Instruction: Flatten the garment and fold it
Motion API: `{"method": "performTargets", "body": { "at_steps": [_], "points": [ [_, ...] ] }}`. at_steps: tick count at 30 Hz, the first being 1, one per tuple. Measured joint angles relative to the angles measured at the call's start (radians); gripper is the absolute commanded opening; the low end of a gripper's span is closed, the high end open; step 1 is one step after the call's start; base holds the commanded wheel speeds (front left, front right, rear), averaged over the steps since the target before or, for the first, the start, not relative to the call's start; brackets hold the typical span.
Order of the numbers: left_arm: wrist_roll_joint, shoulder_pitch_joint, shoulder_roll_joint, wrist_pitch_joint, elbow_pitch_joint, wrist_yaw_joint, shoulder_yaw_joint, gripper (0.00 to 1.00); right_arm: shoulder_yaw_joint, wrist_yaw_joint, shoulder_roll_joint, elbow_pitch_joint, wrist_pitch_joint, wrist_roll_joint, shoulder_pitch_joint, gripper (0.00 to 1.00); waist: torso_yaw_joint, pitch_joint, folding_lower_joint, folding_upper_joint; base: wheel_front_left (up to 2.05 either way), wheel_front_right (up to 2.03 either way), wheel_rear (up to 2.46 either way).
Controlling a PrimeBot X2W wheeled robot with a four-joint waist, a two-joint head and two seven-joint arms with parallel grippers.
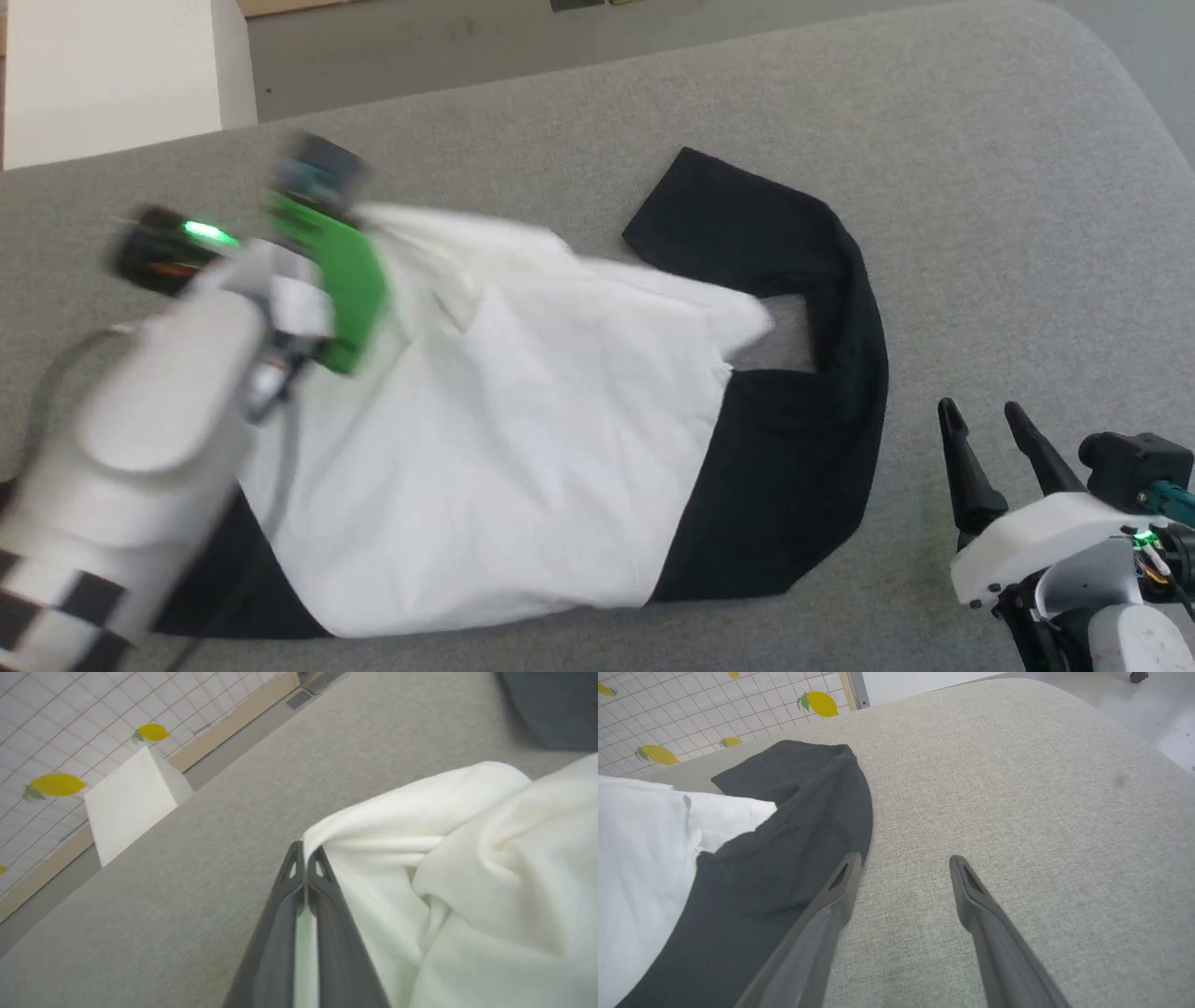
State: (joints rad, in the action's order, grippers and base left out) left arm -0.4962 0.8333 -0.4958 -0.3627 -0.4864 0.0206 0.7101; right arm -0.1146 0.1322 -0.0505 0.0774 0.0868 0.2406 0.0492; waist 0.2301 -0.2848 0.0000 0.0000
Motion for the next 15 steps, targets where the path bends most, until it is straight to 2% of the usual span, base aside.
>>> {"method": "performTargets", "body": {
  "at_steps": [6, 9, 11, 12, 13, 15],
  "points": [
    [-0.036, 0.004, -0.063, 0.143, -0.094, -0.185, -0.156, 0.0, 0.008, 0.0, 0.0, 0.006, -0.009, 0.006, 0.012, 1.0, -0.002, -0.02, 0.0, 0.0, 0.0, 0.0, 0.0],
    [-0.047, -0.015, -0.072, 0.19, -0.126, -0.241, -0.195, 0.0, 0.007, 0.0, 0.0, 0.01, -0.009, 0.006, 0.013, 1.0, -0.01, -0.024, 0.0001, 0.0, 0.0, 0.0, 0.0],
    [-0.05, -0.033, -0.074, 0.223, -0.146, -0.261, -0.211, 0.0, 0.007, 0.0, 0.0, 0.011, -0.009, 0.005, 0.014, 1.0, -0.018, -0.025, 0.0001, 0.0, 0.0, 0.0, 0.0],
    [-0.058, -0.043, -0.073, 0.236, -0.156, -0.259, -0.217, 0.75, 0.006, 0.0, 0.0, 0.012, -0.009, 0.003, 0.015, 1.0, -0.023, -0.025, 0.0, 0.0, 0.0, 0.0, 0.0],
    [-0.072, -0.056, -0.07, 0.246, -0.161, -0.247, -0.218, 1.0, 0.005, 0.0, 0.0, 0.012, -0.009, 0.001, 0.018, 1.0, -0.028, -0.024, 0.0001, 0.0, 0.0, 0.0, 0.0],
    [-0.096, -0.081, -0.056, 0.278, -0.159, -0.225, -0.219, 1.0, 0.005, 0.0, 0.0, 0.012, -0.008, -0.002, 0.02, 1.0, -0.037, -0.019, 0.0001, 0.0, 0.0, 0.0, 0.0]
  ]
}}
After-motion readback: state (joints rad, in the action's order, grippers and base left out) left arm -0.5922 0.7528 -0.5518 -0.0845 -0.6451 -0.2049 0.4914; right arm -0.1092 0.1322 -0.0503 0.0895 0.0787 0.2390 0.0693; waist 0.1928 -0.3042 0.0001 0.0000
